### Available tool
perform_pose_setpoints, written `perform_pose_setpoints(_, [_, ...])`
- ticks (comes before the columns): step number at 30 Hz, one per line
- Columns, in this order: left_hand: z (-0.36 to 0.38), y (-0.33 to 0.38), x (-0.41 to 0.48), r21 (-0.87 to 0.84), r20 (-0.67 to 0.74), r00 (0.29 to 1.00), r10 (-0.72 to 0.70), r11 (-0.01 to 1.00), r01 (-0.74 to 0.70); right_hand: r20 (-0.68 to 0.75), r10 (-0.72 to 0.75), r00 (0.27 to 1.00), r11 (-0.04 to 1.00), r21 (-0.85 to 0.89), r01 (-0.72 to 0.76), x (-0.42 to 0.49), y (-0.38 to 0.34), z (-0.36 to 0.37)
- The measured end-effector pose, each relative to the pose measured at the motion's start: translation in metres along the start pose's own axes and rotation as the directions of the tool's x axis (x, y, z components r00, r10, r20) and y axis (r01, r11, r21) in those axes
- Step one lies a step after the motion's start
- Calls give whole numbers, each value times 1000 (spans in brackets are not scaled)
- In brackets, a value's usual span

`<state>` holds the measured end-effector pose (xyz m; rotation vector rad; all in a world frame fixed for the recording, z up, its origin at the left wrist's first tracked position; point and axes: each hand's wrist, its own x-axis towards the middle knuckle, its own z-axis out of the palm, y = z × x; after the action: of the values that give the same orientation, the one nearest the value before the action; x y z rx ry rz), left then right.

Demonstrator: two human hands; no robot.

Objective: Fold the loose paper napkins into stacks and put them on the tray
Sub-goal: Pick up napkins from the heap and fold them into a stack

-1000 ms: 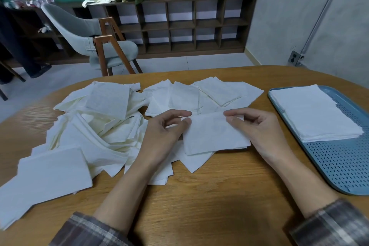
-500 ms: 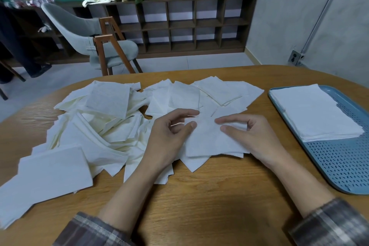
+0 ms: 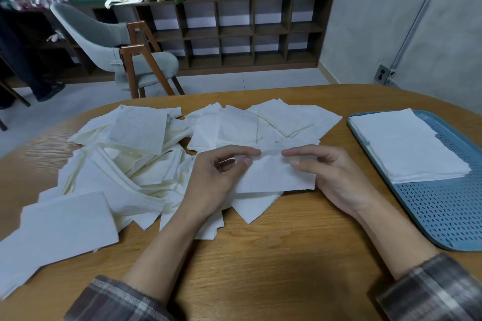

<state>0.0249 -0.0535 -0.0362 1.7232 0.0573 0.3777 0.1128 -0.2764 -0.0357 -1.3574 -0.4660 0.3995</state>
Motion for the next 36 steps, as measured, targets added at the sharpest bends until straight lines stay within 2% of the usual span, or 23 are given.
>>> perform_pose_setpoints(5, [2,1,0,-68,11,999,-40,997,41,50,30,998,999,-16,-30,-1,2,1])
perform_pose_setpoints(8, [0,0,1,-55,2,999,-51,997,51,-25,0,1000,993,-116,-3,1,5,1])
perform_pose_setpoints(11, [3,-6,-1,147,-41,999,18,989,-12,-156,-100,983,937,-346,40,4,8,-3])
perform_pose_setpoints(13, [6,-10,-3,340,-17,991,132,933,-118,-228,-132,965,917,-399,31,6,10,-7])
perform_pose_setpoints(15, [7,-13,-4,471,109,981,162,860,-194,-275,-143,951,917,-399,22,6,10,-8])
perform_pose_setpoints(17, [8,-15,-5,579,247,963,106,781,-234,-288,-158,944,906,-422,23,5,10,-9])
perform_pose_setpoints(19, [9,-17,-7,641,314,947,65,722,-262,-279,-174,945,893,-450,32,4,9,-7])
perform_pose_setpoints(25, [13,-15,-10,619,335,936,105,725,-303,-267,-193,944,890,-453,54,4,10,-5])
perform_pose_setpoints(31, [10,-5,-12,507,326,942,82,826,-248,-258,-200,945,896,-438,71,6,9,-6])
perform_pose_setpoints(36, [7,2,-13,386,292,956,18,912,-135,-271,-185,945,905,-422,57,6,7,-5])
